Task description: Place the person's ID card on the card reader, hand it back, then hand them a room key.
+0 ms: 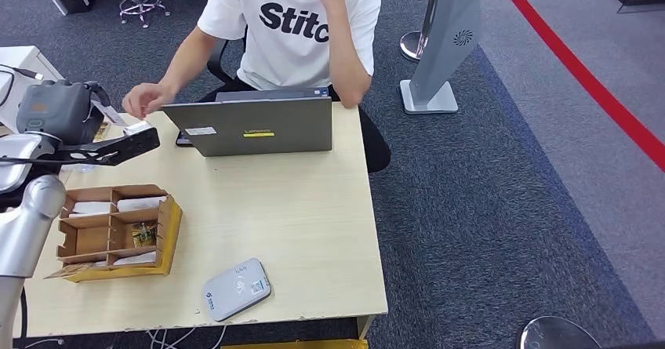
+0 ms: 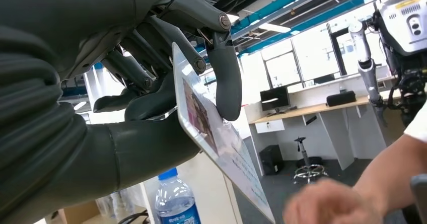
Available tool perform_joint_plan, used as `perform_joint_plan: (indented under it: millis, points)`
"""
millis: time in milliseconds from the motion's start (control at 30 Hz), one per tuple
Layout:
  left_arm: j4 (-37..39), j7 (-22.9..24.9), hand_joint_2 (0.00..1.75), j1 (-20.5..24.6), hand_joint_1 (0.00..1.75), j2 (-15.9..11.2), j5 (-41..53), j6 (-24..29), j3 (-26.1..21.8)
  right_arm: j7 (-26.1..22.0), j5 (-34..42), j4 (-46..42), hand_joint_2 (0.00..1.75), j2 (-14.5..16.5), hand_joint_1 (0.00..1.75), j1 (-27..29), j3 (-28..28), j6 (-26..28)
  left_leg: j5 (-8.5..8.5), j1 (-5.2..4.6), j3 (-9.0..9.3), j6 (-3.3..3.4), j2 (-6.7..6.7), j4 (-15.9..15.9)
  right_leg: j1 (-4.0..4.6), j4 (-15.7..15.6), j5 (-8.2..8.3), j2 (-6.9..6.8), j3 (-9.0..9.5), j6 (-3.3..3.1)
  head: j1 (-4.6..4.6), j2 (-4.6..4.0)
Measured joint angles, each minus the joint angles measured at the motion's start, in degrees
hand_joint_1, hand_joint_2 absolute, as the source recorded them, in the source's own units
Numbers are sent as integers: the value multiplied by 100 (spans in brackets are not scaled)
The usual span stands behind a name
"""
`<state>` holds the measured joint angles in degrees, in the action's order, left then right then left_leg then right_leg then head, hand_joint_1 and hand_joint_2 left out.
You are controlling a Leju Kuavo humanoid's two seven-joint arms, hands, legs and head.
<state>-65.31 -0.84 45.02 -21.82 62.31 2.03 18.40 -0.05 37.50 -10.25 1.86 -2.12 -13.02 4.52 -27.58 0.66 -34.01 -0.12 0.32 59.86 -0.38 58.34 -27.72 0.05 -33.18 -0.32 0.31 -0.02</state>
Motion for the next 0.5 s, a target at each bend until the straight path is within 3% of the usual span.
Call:
perform_joint_plan:
  millis: [67,200,367,433,500]
  points:
    - [-248,-76,175,-234,175,34,-114,233,-6,-8,-4,0,175,1,0,4,0,14,-1,-1,0,0,0,0,0,-1,0,0,0,0,1,0]
    - [-1237,-240,175,-1158,175,224,-296,807,-55,-5,28,1,175,9,0,24,1,28,-3,-3,-3,0,-1,-2,-2,-5,-4,-1,0,2,7,0]
    - [-1914,-264,175,-1740,175,343,-324,888,-82,3,28,3,175,16,0,47,1,47,-4,-2,-7,1,1,-1,-2,-7,-3,-3,-4,2,8,0]
    - [-2113,-498,175,-1938,175,421,-527,1002,-136,-16,54,4,175,33,0,51,13,105,-5,-3,-3,2,1,-4,-3,-6,-3,-3,1,2,3,0]
    - [-2464,-954,175,-2408,175,617,-784,1320,-194,-68,110,6,175,74,0,55,48,219,-8,-7,8,3,6,-10,-6,-7,-4,4,8,2,-7,1]
